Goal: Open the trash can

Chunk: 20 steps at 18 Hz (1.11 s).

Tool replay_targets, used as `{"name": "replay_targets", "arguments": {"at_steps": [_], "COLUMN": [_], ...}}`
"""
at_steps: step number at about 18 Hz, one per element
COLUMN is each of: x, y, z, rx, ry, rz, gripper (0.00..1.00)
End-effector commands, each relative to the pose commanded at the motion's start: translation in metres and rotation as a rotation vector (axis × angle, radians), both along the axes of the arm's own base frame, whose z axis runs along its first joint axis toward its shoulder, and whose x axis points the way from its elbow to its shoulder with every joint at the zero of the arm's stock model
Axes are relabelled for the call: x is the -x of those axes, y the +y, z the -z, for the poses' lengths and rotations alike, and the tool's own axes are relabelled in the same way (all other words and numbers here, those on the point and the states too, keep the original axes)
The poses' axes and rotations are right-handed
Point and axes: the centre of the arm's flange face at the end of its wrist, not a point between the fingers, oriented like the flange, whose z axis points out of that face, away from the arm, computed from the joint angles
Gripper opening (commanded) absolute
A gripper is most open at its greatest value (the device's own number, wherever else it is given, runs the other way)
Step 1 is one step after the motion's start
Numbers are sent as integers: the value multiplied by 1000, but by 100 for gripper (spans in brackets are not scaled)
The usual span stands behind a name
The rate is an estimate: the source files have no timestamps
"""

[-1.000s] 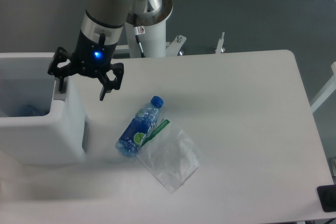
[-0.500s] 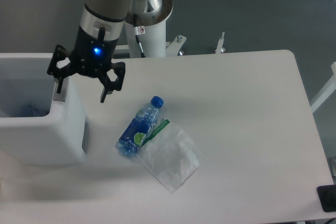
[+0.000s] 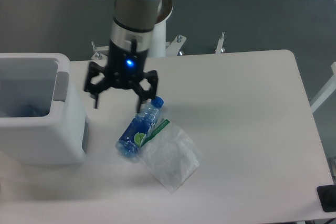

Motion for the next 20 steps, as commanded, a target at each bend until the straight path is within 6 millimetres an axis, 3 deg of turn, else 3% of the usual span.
{"name": "replay_targets", "arguments": {"at_steps": [3,7,10,16,20], "x": [27,82,109,157,173], "y": [-9,-47,-72,-118,-122], "z": [28,56,78,108,119], "rx": [45,84,108,184,197], "ry": [18,66,84,151,198], "rz": [117,294,422,632,680], "gripper": [100,100,100,100,100]}}
